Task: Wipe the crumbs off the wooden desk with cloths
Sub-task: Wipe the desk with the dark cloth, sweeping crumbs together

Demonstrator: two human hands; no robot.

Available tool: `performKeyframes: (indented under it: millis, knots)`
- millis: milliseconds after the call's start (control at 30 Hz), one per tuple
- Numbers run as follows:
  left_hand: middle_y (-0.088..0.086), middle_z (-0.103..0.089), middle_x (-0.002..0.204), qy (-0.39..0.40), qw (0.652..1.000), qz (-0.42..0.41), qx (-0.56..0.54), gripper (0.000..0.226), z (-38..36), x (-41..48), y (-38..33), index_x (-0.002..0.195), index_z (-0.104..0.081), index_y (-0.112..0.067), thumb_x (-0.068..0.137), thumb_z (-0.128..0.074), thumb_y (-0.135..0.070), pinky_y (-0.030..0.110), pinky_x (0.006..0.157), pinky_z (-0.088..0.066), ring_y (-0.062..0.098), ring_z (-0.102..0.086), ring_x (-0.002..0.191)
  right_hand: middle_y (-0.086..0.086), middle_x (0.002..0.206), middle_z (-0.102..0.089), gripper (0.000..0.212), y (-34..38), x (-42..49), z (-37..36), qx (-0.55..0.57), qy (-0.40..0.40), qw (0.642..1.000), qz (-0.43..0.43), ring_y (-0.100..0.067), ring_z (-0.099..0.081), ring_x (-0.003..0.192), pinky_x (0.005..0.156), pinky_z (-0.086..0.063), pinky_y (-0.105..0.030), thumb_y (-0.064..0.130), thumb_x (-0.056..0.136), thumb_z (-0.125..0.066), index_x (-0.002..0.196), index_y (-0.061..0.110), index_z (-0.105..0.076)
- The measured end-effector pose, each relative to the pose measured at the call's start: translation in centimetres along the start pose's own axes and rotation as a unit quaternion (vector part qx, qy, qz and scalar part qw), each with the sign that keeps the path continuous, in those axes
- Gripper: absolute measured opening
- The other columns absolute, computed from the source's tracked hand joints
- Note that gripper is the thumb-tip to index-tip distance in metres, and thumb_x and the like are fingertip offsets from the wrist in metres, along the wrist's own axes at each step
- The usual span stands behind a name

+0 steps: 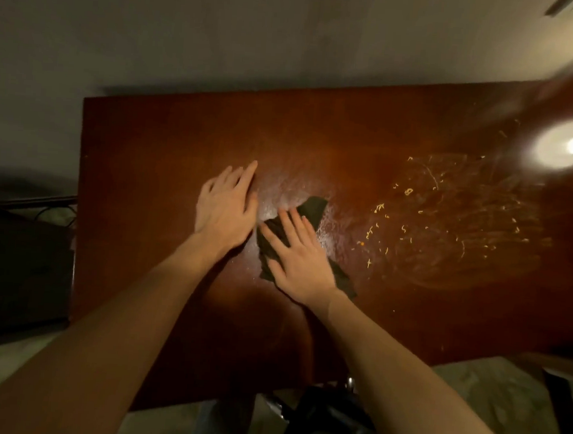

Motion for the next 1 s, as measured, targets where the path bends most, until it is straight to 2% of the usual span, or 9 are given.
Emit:
performKeyframes:
  millis: [67, 133, 267, 400, 500, 633, 833, 933, 1000]
  knots:
    - [0.008, -0.033, 0.169, 0.003, 1.000, 0.000, 0.022, 0.060, -0.4, -2.8, 1.4, 0.166, -0.022, -0.026, 0.109, -0.033, -0.041, 0.048, 0.128, -0.019, 0.025, -0.023, 0.159, -0.016, 0.174, -0.005, 0.063, -2.4, -2.9, 0.1, -0.012, 0.009, 1.000, 0.003, -0.034, 0.005, 0.161, 0.130, -0.004, -0.052, 0.047, 0.106, -0.041, 0.165, 0.035, -0.022]
    - [0.007, -0.025, 0.172, 0.012, 1.000, 0.011, 0.023, 0.059, -1.0, -5.6, 2.7, 0.166, -0.021, -0.026, 0.110, -0.031, -0.042, 0.048, 0.129, -0.015, 0.024, -0.016, 0.161, -0.016, 0.174, -0.004, 0.061, -3.8, -4.9, 0.2, -0.014, -0.002, 0.999, -0.030, -0.035, 0.005, 0.161, 0.130, -0.007, -0.054, 0.047, 0.106, -0.043, 0.164, 0.036, -0.026]
    - [0.003, -0.016, 0.175, 0.026, 0.998, 0.052, 0.003, 0.057, -1.9, -9.9, 4.6, 0.167, -0.021, -0.028, 0.111, -0.030, -0.041, 0.047, 0.130, -0.012, 0.020, -0.010, 0.162, -0.014, 0.174, -0.006, 0.063, -1.1, -5.2, -0.6, -0.013, -0.019, 0.993, -0.119, -0.035, 0.004, 0.161, 0.130, -0.003, -0.053, 0.046, 0.103, -0.042, 0.163, 0.031, -0.029]
    - [0.002, -0.022, 0.173, 0.031, 0.997, 0.076, -0.008, 0.055, -1.8, -12.3, 5.3, 0.165, -0.025, -0.027, 0.112, -0.030, -0.039, 0.045, 0.128, -0.015, 0.019, -0.016, 0.161, -0.011, 0.175, -0.002, 0.068, 7.3, -4.3, -2.4, 0.006, 0.016, 0.998, -0.061, -0.032, 0.011, 0.160, 0.130, -0.002, -0.052, 0.049, 0.102, -0.040, 0.165, 0.029, -0.023]
    - [0.005, -0.030, 0.170, 0.029, 0.994, 0.100, -0.018, 0.054, -1.0, -13.0, 4.8, 0.165, -0.026, -0.029, 0.112, -0.031, -0.037, 0.044, 0.128, -0.018, 0.021, -0.024, 0.158, -0.011, 0.174, -0.009, 0.067, 11.2, -4.3, -3.1, 0.015, 0.021, 1.000, -0.017, -0.033, 0.003, 0.161, 0.129, -0.007, -0.052, 0.047, 0.103, -0.042, 0.164, 0.023, -0.026]
    - [0.009, -0.038, 0.167, 0.046, 0.991, 0.124, -0.014, 0.056, 0.0, -12.3, 3.8, 0.166, -0.024, -0.028, 0.112, -0.032, -0.040, 0.046, 0.128, -0.023, 0.027, -0.033, 0.155, -0.009, 0.174, -0.013, 0.067, 7.9, -6.4, -2.7, -0.001, 0.026, 0.999, 0.033, -0.029, -0.003, 0.161, 0.130, -0.005, -0.049, 0.051, 0.103, -0.041, 0.164, 0.028, -0.026]
    - [0.006, -0.029, 0.170, 0.048, 0.985, 0.152, -0.074, 0.056, -0.2, -13.0, 3.0, 0.165, -0.028, -0.027, 0.112, -0.027, -0.046, 0.047, 0.129, -0.021, 0.026, -0.024, 0.159, -0.009, 0.173, -0.017, 0.064, 0.7, -11.9, -1.1, 0.006, -0.008, 0.999, -0.051, -0.030, -0.005, 0.161, 0.130, -0.010, -0.052, 0.042, 0.103, -0.044, 0.163, 0.025, -0.030]
    - [0.002, -0.028, 0.171, 0.031, 0.979, 0.160, -0.125, 0.053, 0.1, -13.4, 3.5, 0.164, -0.030, -0.030, 0.113, -0.024, -0.043, 0.042, 0.129, -0.017, 0.021, -0.021, 0.159, -0.010, 0.174, -0.014, 0.064, 1.7, -12.2, -1.7, -0.009, -0.006, 0.995, -0.096, -0.031, -0.002, 0.161, 0.130, -0.010, -0.053, 0.041, 0.103, -0.039, 0.163, 0.021, -0.030]
    - [0.001, -0.027, 0.171, 0.041, 0.981, 0.143, -0.124, 0.052, 0.3, -13.7, 4.1, 0.165, -0.028, -0.031, 0.114, -0.021, -0.043, 0.040, 0.129, -0.013, 0.019, -0.020, 0.159, -0.010, 0.174, -0.009, 0.067, 4.1, -11.9, -2.3, -0.014, 0.007, 0.996, -0.088, -0.031, 0.002, 0.161, 0.130, -0.010, -0.054, 0.044, 0.102, -0.036, 0.164, 0.021, -0.027]
Point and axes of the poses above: each hand's wrist, its own x-axis towards the middle knuckle, its own z-axis out of the back of the hand, y = z × x, the point moved 3 cm from there along x, towards the middle knuckle
